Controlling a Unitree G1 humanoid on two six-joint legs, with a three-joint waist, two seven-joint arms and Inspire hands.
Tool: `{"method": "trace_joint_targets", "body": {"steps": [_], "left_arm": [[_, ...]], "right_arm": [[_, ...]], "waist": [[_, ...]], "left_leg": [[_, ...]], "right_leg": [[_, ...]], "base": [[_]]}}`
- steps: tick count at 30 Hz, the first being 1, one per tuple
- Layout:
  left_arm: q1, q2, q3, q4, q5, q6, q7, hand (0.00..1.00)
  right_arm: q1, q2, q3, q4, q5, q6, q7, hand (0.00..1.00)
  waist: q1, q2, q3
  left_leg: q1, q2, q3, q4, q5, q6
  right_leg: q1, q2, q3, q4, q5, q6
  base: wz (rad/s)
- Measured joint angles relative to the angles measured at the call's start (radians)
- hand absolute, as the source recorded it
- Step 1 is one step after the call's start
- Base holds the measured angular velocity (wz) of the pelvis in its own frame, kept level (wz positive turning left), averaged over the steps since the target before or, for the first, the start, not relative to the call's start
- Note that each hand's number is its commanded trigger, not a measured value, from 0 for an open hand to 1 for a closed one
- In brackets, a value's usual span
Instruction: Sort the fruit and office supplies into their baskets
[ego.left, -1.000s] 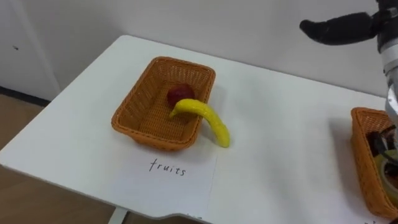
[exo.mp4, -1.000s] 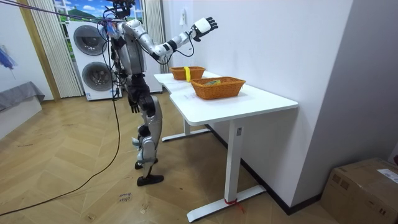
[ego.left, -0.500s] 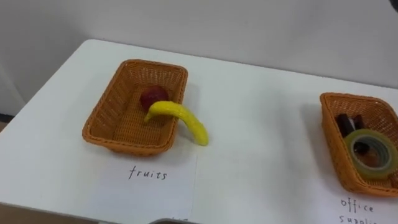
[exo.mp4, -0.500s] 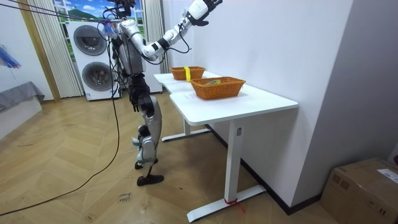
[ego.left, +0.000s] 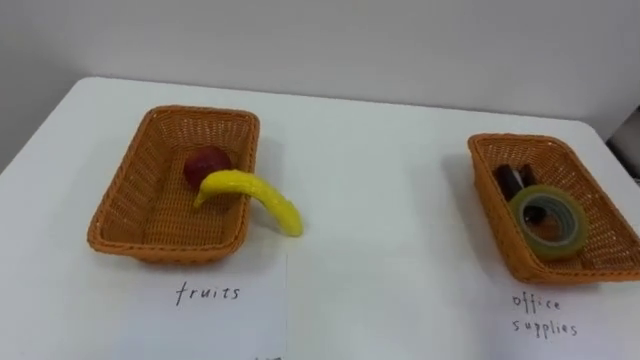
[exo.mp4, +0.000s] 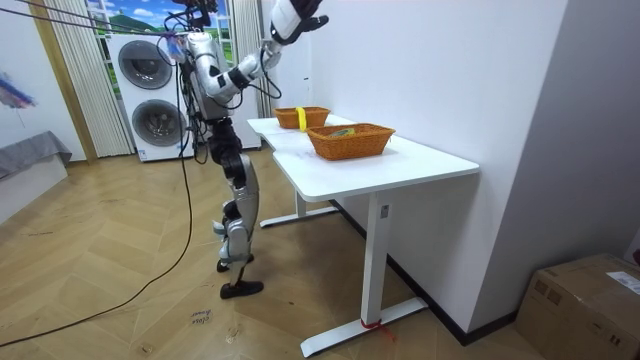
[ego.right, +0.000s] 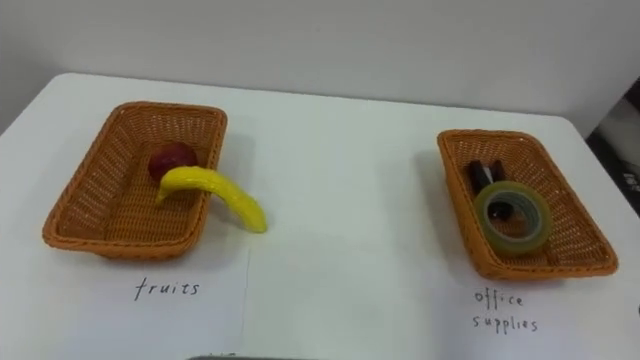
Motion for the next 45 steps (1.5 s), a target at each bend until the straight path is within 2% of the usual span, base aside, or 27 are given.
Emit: {"method": "trace_joint_targets", "body": {"steps": [2, 5, 7, 9, 10, 12, 14, 17, 20, 21, 23, 26, 28, 30, 33, 36, 38, 39, 40, 43, 45], "left_arm": [[0.001, 0.000, 0.001, -0.003, 0.003, -0.004, 0.014, 0.00], [0.015, 0.002, 0.006, -0.002, -0.006, -0.021, 0.039, 0.00], [0.014, -0.002, 0.016, -0.002, -0.006, -0.021, 0.050, 0.00], [0.014, -0.003, 0.020, -0.012, -0.005, -0.022, 0.050, 0.00], [0.016, -0.004, 0.025, -0.030, -0.006, -0.024, 0.050, 0.00], [0.016, -0.004, 0.032, -0.040, -0.025, -0.033, 0.051, 0.00], [0.008, -0.005, 0.033, -0.045, -0.042, -0.039, 0.065, 0.00], [0.007, -0.010, 0.024, -0.058, -0.066, -0.043, 0.075, 0.00], [0.007, -0.030, 0.023, -0.054, -0.089, -0.044, 0.093, 0.00], [0.007, -0.031, 0.023, -0.050, -0.100, -0.044, 0.096, 0.00], [0.012, -0.031, 0.023, -0.049, -0.115, -0.044, 0.099, 0.00], [0.016, -0.032, 0.026, -0.054, -0.112, -0.044, 0.098, 0.00], [0.017, -0.039, 0.028, -0.058, -0.112, -0.044, 0.094, 0.00], [0.017, -0.047, 0.027, -0.061, -0.116, -0.044, 0.090, 0.00], [0.020, -0.057, 0.027, -0.054, -0.152, -0.044, 0.087, 0.00], [0.032, -0.064, 0.027, -0.050, -0.159, -0.044, 0.083, 0.00], [0.038, -0.068, 0.029, -0.050, -0.158, -0.044, 0.073, 0.00], [0.039, -0.069, 0.028, -0.049, -0.158, -0.044, 0.070, 0.00], [0.039, -0.069, 0.027, -0.044, -0.158, -0.043, 0.065, 0.00], [0.031, -0.068, 0.015, -0.021, -0.157, -0.032, 0.045, 0.00], [0.029, -0.068, 0.002, -0.011, -0.157, -0.022, 0.041, 0.00]], "right_arm": [[0.051, 0.011, -0.022, 0.002, 0.026, -0.024, -0.036, 0.00], [0.143, 0.050, -0.038, 0.039, 0.100, -0.052, -0.099, 0.00], [0.154, 0.070, -0.043, 0.071, 0.142, -0.055, -0.121, 0.00], [0.185, 0.093, -0.071, 0.093, 0.176, -0.064, -0.135, 0.00], [0.202, 0.111, -0.085, 0.109, 0.185, -0.068, -0.149, 0.00], [0.222, 0.129, -0.096, 0.139, 0.236, -0.081, -0.165, 0.00], [0.246, 0.148, -0.097, 0.201, 0.352, -0.099, -0.189, 0.00], [0.291, 0.193, -0.088, 0.275, 0.427, -0.103, -0.207, 0.00], [0.305, 0.270, -0.072, 0.472, 0.539, -0.106, -0.221, 0.00], [0.305, 0.282, -0.072, 0.503, 0.561, -0.106, -0.223, 0.00], [0.319, 0.317, -0.069, 0.583, 0.638, -0.107, -0.232, 0.00], [0.326, 0.328, -0.039, 0.710, 0.664, -0.109, -0.230, 0.00], [0.326, 0.351, -0.030, 0.730, 0.662, -0.109, -0.229, 0.00], [0.334, 0.355, 0.000, 0.777, 0.660, -0.110, -0.228, 0.00], [0.338, 0.363, 0.065, 0.887, 0.663, -0.111, -0.204, 0.00], [0.339, 0.377, 0.078, 0.966, 0.663, -0.110, -0.159, 0.00], [0.338, 0.378, 0.087, 1.043, 0.662, -0.104, -0.108, 0.00], [0.338, 0.377, 0.094, 1.066, 0.664, -0.102, -0.090, 0.00], [0.337, 0.377, 0.126, 1.104, 0.671, -0.097, -0.049, 0.00], [0.331, 0.377, 0.221, 1.184, 0.645, -0.049, 0.088, 0.00], [0.314, 0.377, 0.270, 1.242, 0.598, -0.024, 0.188, 0.00]], "waist": [[-0.006, 0.005, 0.0002], [-0.009, 0.009, 0.0019], [-0.024, 0.012, 0.0039], [-0.028, 0.023, 0.0001], [-0.030, 0.023, -0.0059], [-0.042, 0.035, -0.0062], [-0.049, 0.044, -0.0056], [-0.049, 0.052, -0.0023], [-0.049, 0.053, -0.0038], [-0.050, 0.051, -0.0053], [-0.049, 0.062, -0.0067], [-0.048, 0.072, -0.0077], [-0.047, 0.078, -0.0062], [-0.045, 0.082, -0.0046], [-0.043, 0.082, -0.0042], [-0.045, 0.085, -0.0040], [-0.044, 0.081, -0.0071], [-0.040, 0.085, -0.0053], [-0.036, 0.083, -0.0071], [-0.014, 0.082, -0.0076], [-0.012, 0.084, -0.0071]], "left_leg": [[0.009, 0.001, 0.002, -0.005, 0.000, 0.000], [0.014, 0.008, 0.022, -0.012, -0.006, -0.005], [0.012, 0.009, 0.027, -0.013, -0.007, -0.006], [0.001, 0.010, 0.029, -0.010, -0.010, -0.005], [-0.005, 0.010, 0.030, -0.010, -0.010, -0.005], [-0.005, 0.009, 0.030, -0.011, -0.010, -0.005], [-0.004, 0.009, 0.031, -0.016, -0.010, -0.006], [-0.003, 0.010, 0.030, -0.016, -0.011, -0.007], [0.000, 0.009, 0.032, -0.031, -0.011, -0.007], [0.001, 0.009, 0.032, -0.032, -0.011, -0.007], [-0.002, 0.008, 0.029, -0.032, -0.011, -0.007], [-0.002, 0.009, 0.031, -0.031, -0.011, -0.007], [-0.002, 0.009, 0.031, -0.032, -0.011, -0.007], [-0.003, 0.008, 0.034, -0.035, -0.012, -0.007], [-0.002, 0.008, 0.035, -0.034, -0.012, -0.008], [-0.002, 0.007, 0.030, -0.029, -0.012, -0.008], [-0.001, 0.007, 0.029, -0.029, -0.012, -0.008], [-0.001, 0.007, 0.030, -0.029, -0.012, -0.008], [-0.001, 0.007, 0.031, -0.028, -0.012, -0.008], [0.012, 0.008, 0.034, -0.033, -0.013, -0.009], [0.016, 0.009, 0.035, -0.033, -0.015, -0.010]], "right_leg": [[0.001, 0.002, 0.004, -0.003, 0.000, 0.000], [0.000, 0.009, 0.026, -0.003, 0.000, 0.000], [-0.005, 0.009, 0.027, -0.001, -0.001, -0.001], [-0.015, 0.009, 0.028, -0.001, -0.002, -0.002], [-0.022, 0.009, 0.028, 0.000, -0.002, -0.002], [-0.020, 0.009, 0.029, -0.002, -0.002, -0.002], [-0.017, 0.010, 0.029, -0.015, -0.002, -0.002], [-0.017, 0.012, 0.030, -0.015, -0.002, -0.003], [-0.020, 0.011, 0.031, -0.015, -0.002, -0.002], [-0.020, 0.011, 0.031, -0.015, -0.003, -0.002], [-0.018, 0.011, 0.032, -0.012, -0.003, -0.002], [-0.019, 0.011, 0.033, -0.010, -0.003, -0.002], [-0.022, 0.011, 0.034, -0.010, -0.003, -0.002], [-0.026, 0.011, 0.040, -0.013, -0.005, -0.002], [-0.026, 0.013, 0.055, -0.014, -0.010, -0.003], [-0.026, 0.012, 0.054, -0.015, -0.010, -0.003], [-0.023, 0.012, 0.050, -0.012, -0.010, -0.003], [-0.023, 0.011, 0.049, -0.011, -0.010, -0.003], [-0.021, 0.012, 0.044, -0.012, -0.011, -0.003], [-0.018, 0.014, 0.055, -0.012, -0.012, -0.004], [-0.016, 0.014, 0.056, -0.016, -0.012, -0.004]], "base": [[-0.07], [-0.17], [-0.09], [-0.04], [0.00], [0.00], [0.00], [0.00], [0.00], [0.00], [0.00], [0.00], [0.00], [-0.04], [0.00], [0.00], [0.04], [0.00], [0.00], [-0.08], [-0.06]]}}
